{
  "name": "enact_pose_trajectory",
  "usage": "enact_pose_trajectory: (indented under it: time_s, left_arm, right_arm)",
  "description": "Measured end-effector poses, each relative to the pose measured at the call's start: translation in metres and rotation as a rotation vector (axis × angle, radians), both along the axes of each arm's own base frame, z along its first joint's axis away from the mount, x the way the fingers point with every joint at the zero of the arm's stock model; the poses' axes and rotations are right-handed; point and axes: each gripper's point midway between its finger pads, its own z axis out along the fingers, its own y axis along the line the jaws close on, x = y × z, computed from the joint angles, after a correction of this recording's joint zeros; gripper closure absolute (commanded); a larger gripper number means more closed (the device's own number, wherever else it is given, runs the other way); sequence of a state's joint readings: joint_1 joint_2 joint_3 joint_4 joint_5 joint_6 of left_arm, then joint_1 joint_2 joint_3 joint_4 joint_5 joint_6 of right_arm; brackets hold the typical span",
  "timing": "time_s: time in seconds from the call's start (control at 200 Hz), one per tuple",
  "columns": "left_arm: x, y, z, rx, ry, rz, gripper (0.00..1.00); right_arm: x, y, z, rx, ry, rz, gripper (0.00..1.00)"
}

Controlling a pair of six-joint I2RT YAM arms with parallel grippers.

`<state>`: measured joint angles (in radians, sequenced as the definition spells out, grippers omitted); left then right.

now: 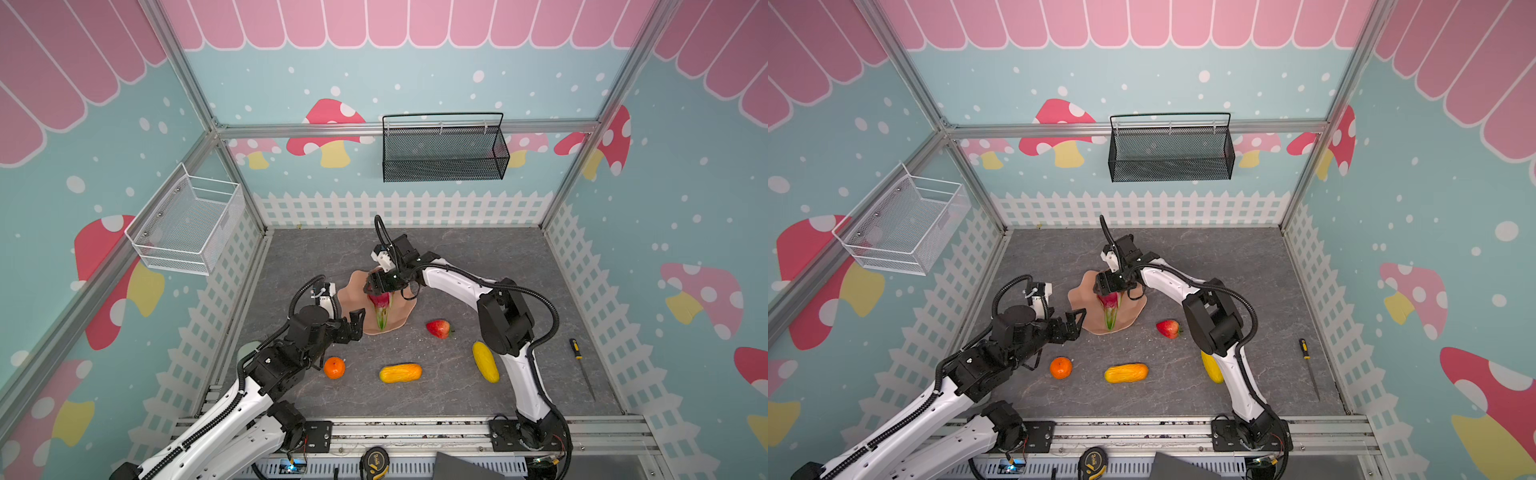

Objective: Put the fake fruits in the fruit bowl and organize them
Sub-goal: 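Carry the dragon fruit into the pink bowl and release it with the right gripper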

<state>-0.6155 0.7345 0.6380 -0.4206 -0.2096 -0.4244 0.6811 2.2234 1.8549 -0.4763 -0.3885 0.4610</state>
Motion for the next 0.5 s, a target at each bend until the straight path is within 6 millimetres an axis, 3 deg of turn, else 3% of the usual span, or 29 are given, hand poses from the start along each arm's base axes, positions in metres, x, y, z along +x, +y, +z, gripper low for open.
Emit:
enact_pose_trajectory:
  time_s: [0.175,0.501]
  left_arm:
    - [-0.001,0.001,-0.008,0.005,0.015,0.002,0.0]
    - [-0.003,0.002,-0.006,-0.008,0.0,0.003,0.0]
  right_arm:
    - [0.001,0.003,0.004,0.007,0.006,0.007,0.3]
    - [0.002,-0.002,-0.033,-0.063,0.056,-0.005,0.07]
